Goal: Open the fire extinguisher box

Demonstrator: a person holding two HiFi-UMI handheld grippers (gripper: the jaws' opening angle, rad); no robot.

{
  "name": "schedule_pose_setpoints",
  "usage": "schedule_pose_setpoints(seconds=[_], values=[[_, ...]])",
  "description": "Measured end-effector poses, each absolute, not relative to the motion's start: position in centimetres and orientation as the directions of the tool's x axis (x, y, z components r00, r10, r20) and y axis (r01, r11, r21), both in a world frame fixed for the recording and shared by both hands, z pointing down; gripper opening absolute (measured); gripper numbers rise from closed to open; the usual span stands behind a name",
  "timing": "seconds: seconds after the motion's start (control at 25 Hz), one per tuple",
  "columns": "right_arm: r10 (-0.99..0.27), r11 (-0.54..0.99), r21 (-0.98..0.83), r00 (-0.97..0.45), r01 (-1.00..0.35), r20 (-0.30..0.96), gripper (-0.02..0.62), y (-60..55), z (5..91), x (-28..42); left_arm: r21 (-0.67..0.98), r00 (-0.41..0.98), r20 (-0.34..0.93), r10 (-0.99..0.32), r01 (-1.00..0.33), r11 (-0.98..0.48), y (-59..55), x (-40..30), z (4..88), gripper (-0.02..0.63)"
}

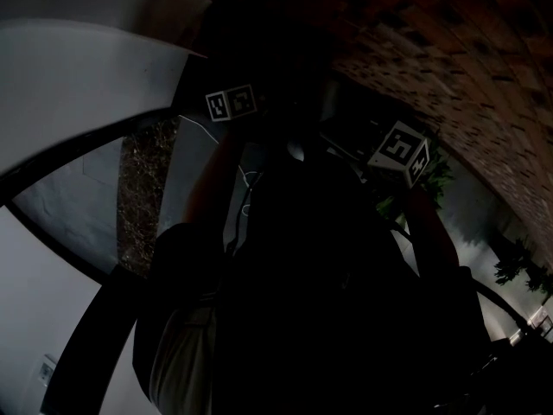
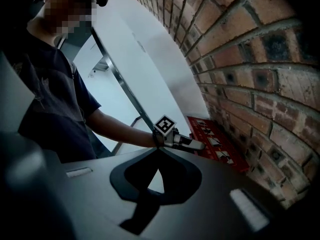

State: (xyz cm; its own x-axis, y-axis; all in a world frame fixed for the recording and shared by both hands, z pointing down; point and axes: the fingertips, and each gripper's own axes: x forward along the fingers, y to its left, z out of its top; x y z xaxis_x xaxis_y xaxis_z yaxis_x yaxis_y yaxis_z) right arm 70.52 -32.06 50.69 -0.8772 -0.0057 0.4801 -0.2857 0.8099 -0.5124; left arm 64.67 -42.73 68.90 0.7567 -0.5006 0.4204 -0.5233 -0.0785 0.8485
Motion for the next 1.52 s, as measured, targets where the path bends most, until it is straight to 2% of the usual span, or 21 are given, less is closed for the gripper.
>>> schedule_pose_setpoints(seconds=[0.16,0.68,1.32,1.52], values=[[-0.016,0.812,-0.508,-0.881,-0.287,0.472,0.000,-32.0,50.7,70.2,0.809,0.752,0.435,-0.495,-0.567,-0.151,-44.9,65.5,66.6,0.193],[-0.123,0.790,-0.501,-0.891,-0.354,0.436,0.000,-33.3,50.1,72.2,0.762,0.735,0.467,-0.492,-0.616,-0.198,-48.2,67.1,64.4,0.189],[-0.163,0.779,-0.489,-0.879,-0.393,0.448,0.000,-33.4,50.1,74.6,0.558,0.762,0.529,-0.374,-0.644,-0.524,-51.7,69.8,63.0,0.196],[-0.151,0.785,-0.493,-0.888,-0.375,0.434,0.000,-33.4,50.0,74.6,0.329,0.702,0.633,-0.326,-0.625,-0.708,-51.8,70.3,63.3,0.195]])
